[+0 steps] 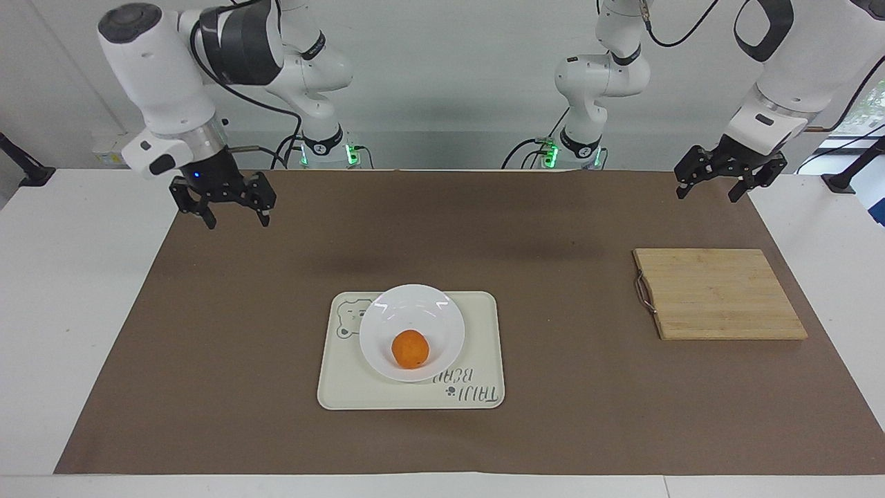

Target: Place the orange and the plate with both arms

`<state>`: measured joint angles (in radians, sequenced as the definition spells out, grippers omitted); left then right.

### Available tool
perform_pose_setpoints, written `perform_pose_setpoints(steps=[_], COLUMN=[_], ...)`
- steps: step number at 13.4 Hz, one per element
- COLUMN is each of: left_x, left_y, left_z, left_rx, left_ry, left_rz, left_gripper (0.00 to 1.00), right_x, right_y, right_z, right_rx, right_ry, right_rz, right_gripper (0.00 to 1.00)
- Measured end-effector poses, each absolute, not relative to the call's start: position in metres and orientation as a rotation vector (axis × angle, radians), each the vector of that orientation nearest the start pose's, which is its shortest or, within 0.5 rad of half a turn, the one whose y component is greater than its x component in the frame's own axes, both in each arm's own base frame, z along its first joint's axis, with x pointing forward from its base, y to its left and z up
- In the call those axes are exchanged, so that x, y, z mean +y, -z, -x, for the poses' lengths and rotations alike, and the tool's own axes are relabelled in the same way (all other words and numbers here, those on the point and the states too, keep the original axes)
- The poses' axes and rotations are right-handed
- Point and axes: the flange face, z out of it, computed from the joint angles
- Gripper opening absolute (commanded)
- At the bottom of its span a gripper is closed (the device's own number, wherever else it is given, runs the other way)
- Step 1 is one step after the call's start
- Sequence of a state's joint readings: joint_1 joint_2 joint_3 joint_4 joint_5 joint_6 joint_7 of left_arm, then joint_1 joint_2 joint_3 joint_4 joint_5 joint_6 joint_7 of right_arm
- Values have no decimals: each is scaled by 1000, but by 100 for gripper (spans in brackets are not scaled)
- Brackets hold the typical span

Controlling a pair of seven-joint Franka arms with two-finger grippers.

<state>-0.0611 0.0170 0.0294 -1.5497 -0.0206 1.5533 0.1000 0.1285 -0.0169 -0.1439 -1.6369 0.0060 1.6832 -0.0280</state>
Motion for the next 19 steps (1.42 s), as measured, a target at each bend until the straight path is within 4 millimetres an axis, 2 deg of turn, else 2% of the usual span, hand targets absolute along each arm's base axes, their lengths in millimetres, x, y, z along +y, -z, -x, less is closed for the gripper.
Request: perform_pose_setpoints(steps=[2, 5, 7, 9, 11, 14, 19], left_x=[-20, -20, -20, -20, -20, -20, -20], left_y=[-623, -623, -623, -623, -623, -623, -623], left_z=[-558, -558, -558, -558, -558, -558, -558], left_rx=[209, 208, 208, 208, 208, 208, 208], left_ry=[-20, -20, -20, -20, -20, -20, -20], left_rz=[3155, 3155, 3155, 3155, 3155, 3155, 3155], left_gripper=[100, 100, 100, 100, 100, 100, 100], right_x=[-20, -23, -14, -1, 4, -1, -1], right_y=[-652, -673, -667, -653, -647, -649, -668], right_z=[-539, -526, -518, -512, -509, -509, -510], right_rx=[11, 55, 135, 137, 126, 131, 116], right_ry=[51, 46, 18, -11, -21, 4, 79], right_rz=[3130, 3127, 3120, 3120, 3120, 3153, 3158], right_gripper=[100, 100, 100, 100, 100, 100, 100])
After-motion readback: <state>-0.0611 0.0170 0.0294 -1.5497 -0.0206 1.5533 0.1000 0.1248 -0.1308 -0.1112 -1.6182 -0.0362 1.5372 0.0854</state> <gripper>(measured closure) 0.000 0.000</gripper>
